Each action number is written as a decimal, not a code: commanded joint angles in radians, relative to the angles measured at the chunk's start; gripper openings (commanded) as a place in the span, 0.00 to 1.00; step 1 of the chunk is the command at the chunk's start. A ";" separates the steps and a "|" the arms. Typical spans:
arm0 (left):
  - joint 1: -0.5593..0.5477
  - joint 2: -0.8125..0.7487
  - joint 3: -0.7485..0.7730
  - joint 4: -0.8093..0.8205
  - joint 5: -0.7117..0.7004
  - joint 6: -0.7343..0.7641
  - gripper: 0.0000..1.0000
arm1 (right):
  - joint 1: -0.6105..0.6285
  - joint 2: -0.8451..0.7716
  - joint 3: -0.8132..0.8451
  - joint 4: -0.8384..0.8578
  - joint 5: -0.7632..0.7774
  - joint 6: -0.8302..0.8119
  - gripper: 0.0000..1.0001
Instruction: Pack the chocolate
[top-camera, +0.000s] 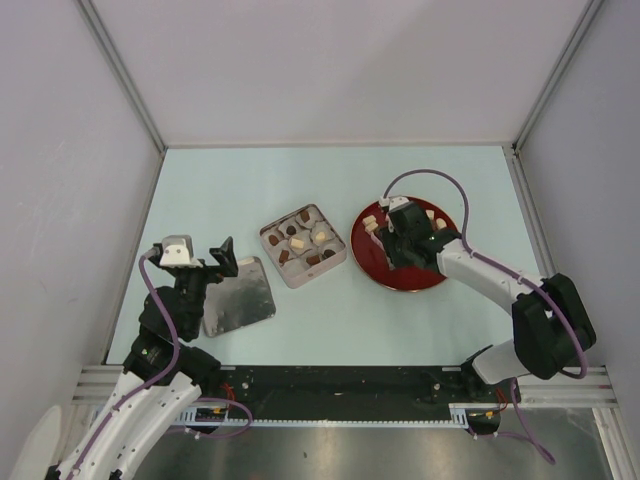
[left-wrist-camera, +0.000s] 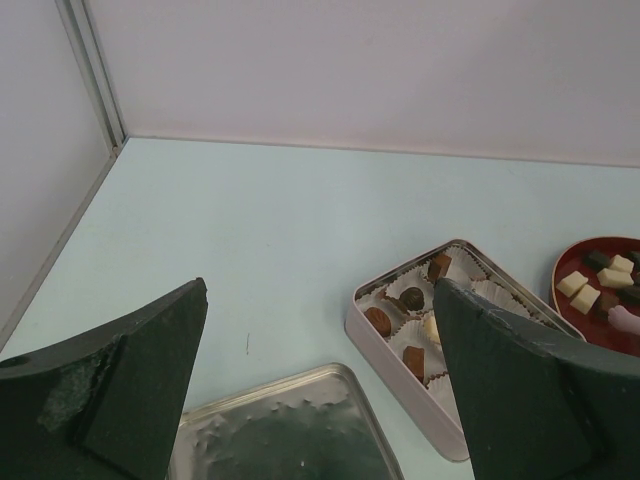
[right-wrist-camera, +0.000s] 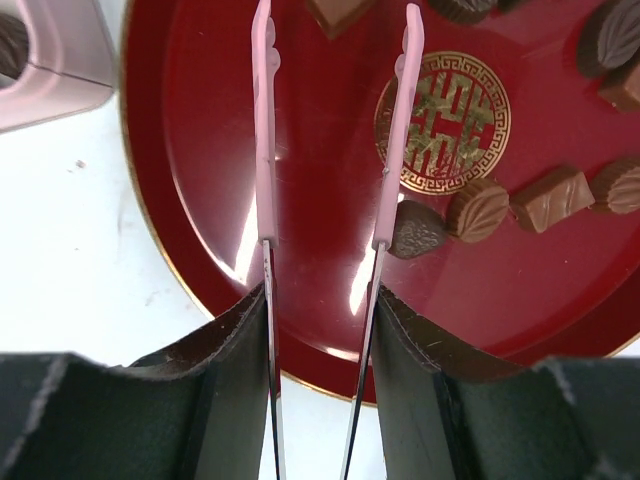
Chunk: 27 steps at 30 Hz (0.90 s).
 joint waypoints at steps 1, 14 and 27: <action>0.007 -0.004 -0.003 0.023 -0.002 0.013 1.00 | -0.044 -0.011 -0.017 0.081 -0.064 -0.062 0.45; 0.007 0.000 -0.004 0.021 -0.005 0.016 1.00 | -0.149 0.049 -0.028 0.073 -0.200 -0.250 0.45; 0.007 0.011 -0.003 0.020 -0.007 0.016 1.00 | -0.208 0.118 -0.008 0.096 -0.270 -0.349 0.46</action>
